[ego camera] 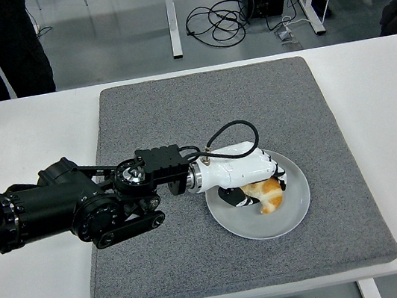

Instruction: Place the bread on the plate

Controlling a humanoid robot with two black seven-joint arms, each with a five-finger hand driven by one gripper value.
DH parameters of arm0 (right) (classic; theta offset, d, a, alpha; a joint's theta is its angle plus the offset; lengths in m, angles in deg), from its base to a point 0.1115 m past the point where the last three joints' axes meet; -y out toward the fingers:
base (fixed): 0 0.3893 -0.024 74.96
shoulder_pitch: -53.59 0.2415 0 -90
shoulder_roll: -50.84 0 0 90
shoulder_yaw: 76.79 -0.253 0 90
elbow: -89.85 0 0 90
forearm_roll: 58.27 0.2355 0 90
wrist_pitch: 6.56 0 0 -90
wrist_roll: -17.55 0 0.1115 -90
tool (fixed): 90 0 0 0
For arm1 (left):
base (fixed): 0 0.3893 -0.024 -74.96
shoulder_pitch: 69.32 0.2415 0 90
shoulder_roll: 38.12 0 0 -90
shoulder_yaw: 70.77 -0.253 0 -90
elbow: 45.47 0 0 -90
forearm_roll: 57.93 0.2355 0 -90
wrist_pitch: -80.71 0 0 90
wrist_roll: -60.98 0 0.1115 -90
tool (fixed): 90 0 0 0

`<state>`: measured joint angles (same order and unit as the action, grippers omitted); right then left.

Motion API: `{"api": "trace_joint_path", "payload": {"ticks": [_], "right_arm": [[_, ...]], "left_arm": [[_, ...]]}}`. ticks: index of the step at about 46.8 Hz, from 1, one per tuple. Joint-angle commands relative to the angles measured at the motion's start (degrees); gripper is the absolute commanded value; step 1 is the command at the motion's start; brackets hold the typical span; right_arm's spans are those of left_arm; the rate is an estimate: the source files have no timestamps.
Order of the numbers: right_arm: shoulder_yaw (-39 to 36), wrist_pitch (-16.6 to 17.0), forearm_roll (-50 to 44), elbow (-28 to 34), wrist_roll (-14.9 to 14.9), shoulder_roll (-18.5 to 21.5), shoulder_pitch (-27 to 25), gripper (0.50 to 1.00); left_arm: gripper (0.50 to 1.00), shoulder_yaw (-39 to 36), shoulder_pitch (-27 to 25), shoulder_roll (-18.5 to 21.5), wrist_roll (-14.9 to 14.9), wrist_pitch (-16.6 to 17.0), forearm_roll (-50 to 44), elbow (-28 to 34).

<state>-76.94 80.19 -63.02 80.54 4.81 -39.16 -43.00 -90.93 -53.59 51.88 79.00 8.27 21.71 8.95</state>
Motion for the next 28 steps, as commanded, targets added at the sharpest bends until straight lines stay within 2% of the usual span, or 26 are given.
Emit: {"api": "trace_joint_path", "payload": {"ticks": [1, 6, 7, 8, 9, 12, 20, 28], "right_arm": [[0.06, 0.00, 0.00, 0.00, 0.00, 0.00, 0.00, 1.000], [0.06, 0.00, 0.00, 0.00, 0.00, 0.00, 0.00, 1.000], [-0.03, 0.00, 0.00, 0.00, 0.00, 0.00, 0.00, 1.000], [-0.03, 0.00, 0.00, 0.00, 0.00, 0.00, 0.00, 1.000], [-0.03, 0.00, 0.00, 0.00, 0.00, 0.00, 0.00, 1.000], [-0.03, 0.00, 0.00, 0.00, 0.00, 0.00, 0.00, 1.000], [0.06, 0.00, 0.00, 0.00, 0.00, 0.00, 0.00, 1.000], [0.06, 0.00, 0.00, 0.00, 0.00, 0.00, 0.00, 1.000]], "left_arm": [[0.500, 0.04, -0.18, 0.00, -0.01, -0.07, -0.10, -0.02], [0.500, 0.21, -0.26, 0.00, -0.18, -0.15, -0.80, 0.07], [0.588, 0.21, -0.26, 0.00, -0.18, -0.16, -0.89, 0.07], [0.719, 0.21, -0.26, 0.00, -0.18, -0.16, -0.89, 0.07], [0.787, 0.21, -0.26, 0.00, -0.18, -0.16, -0.97, 0.07], [0.854, 0.13, -0.35, 0.00, -0.27, -0.77, -0.89, 0.07], [0.957, 0.13, -0.70, 0.00, -0.36, -1.56, -1.06, 0.33], [0.972, 0.30, -1.05, 0.00, -0.36, -2.97, -1.06, 1.91]]}}
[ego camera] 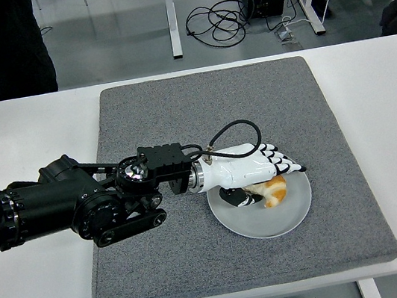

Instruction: Place the bread on the plate

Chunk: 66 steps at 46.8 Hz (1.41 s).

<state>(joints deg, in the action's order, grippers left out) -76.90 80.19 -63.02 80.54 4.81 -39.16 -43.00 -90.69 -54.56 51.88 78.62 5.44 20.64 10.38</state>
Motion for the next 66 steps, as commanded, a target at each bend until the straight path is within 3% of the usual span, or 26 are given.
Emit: {"api": "trace_joint_path", "payload": {"ticks": [1, 17, 30, 46, 53, 66], "right_arm": [[0.02, 0.00, 0.00, 0.00, 0.00, 0.00, 0.00, 1.000], [0.02, 0.00, 0.00, 0.00, 0.00, 0.00, 0.00, 1.000], [-0.07, 0.00, 0.00, 0.00, 0.00, 0.00, 0.00, 1.000], [0.02, 0.00, 0.00, 0.00, 0.00, 0.00, 0.00, 1.000], [0.02, 0.00, 0.00, 0.00, 0.00, 0.00, 0.00, 1.000], [-0.07, 0.00, 0.00, 0.00, 0.00, 0.00, 0.00, 1.000]], "left_arm": [[0.974, 0.06, -0.09, 0.00, 0.02, -0.14, 0.00, 0.75], [0.974, 0.41, -3.25, 0.00, 0.02, -0.85, -0.09, 5.49], [0.975, 2.16, -9.67, 0.00, 0.38, -0.93, -5.44, 10.06], [0.975, 5.50, -11.34, 3.87, -0.06, -2.34, -13.88, 9.89], [0.975, 8.67, -10.99, 6.24, 0.20, -2.69, -21.61, 8.66], [0.975, 13.41, -8.62, 7.65, 2.31, -3.57, -30.93, 2.08]]}}
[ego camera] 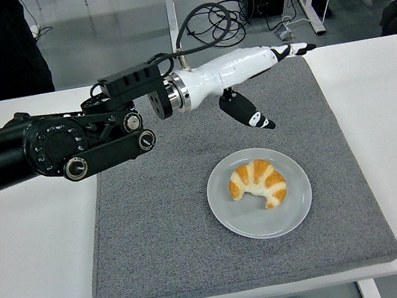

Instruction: Place the bread on the plate

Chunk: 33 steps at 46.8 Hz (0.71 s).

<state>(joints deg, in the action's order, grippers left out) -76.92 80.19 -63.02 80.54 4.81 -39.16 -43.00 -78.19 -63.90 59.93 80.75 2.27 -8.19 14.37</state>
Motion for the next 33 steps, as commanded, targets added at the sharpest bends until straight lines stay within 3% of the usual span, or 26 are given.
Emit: {"api": "trace_joint_path", "payload": {"ticks": [1, 23, 33], "right_arm": [[-0.04, 0.00, 0.00, 0.00, 0.00, 0.00, 0.00, 1.000], [-0.04, 0.17, 0.00, -0.09, 0.00, 0.00, 0.00, 1.000], [0.05, 0.00, 0.00, 0.00, 0.00, 0.00, 0.18, 1.000]], "left_arm": [[0.975, 1.27, 0.90, -0.66, 0.18, -0.49, -3.07, -2.70], [0.975, 11.11, 4.24, -2.95, -0.35, -1.54, -27.67, -13.25], [0.975, 20.33, 9.16, -6.47, -0.26, -7.43, -36.03, -23.79]]}}
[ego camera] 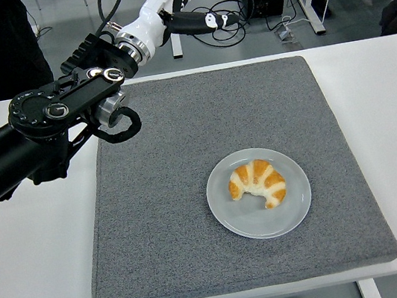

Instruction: Place the bread on the plate

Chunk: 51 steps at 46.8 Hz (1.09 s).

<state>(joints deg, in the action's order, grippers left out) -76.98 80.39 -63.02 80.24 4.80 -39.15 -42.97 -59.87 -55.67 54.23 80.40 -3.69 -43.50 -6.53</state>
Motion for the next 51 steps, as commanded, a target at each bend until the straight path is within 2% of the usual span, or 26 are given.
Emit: {"api": "trace_joint_path", "payload": {"ticks": [1, 10, 15, 18, 23, 48, 51], "right_arm": [[0.10, -0.11, 0.00, 0.12, 0.01, 0.00, 0.15, 1.000], [0.01, 0.33, 0.00, -0.76, 0.01, 0.00, 0.15, 1.000], [0.28, 0.25, 0.00, -0.58, 0.01, 0.00, 0.15, 1.000], [0.37, 0.16, 0.00, -0.06, 0.01, 0.00, 0.06, 1.000], [0.37, 0.16, 0.00, 0.03, 0.01, 0.00, -0.03, 1.000], [-0.16, 0.24, 0.00, -0.67, 0.01, 0.00, 0.06, 1.000], [-0.16, 0.25, 0.00, -0.67, 0.01, 0.00, 0.06, 1.000]], "left_arm": [[0.975, 2.98, 1.37, -0.85, 0.09, -2.08, -0.81, -4.21], [0.975, 12.21, 3.74, -2.35, 0.18, -9.37, -2.91, -13.35], [0.975, 14.59, 4.53, -2.35, 0.27, -14.47, -6.25, -18.10], [0.975, 14.68, 5.32, -2.35, 0.27, -15.79, -8.36, -20.82], [0.975, 14.68, 6.29, -2.35, 0.44, -16.23, -9.07, -22.85], [0.975, 13.89, 6.56, -2.35, 0.01, -16.94, -9.95, -22.85], [0.975, 11.87, 6.56, -2.35, 0.27, -17.02, -9.95, -22.42]]}}
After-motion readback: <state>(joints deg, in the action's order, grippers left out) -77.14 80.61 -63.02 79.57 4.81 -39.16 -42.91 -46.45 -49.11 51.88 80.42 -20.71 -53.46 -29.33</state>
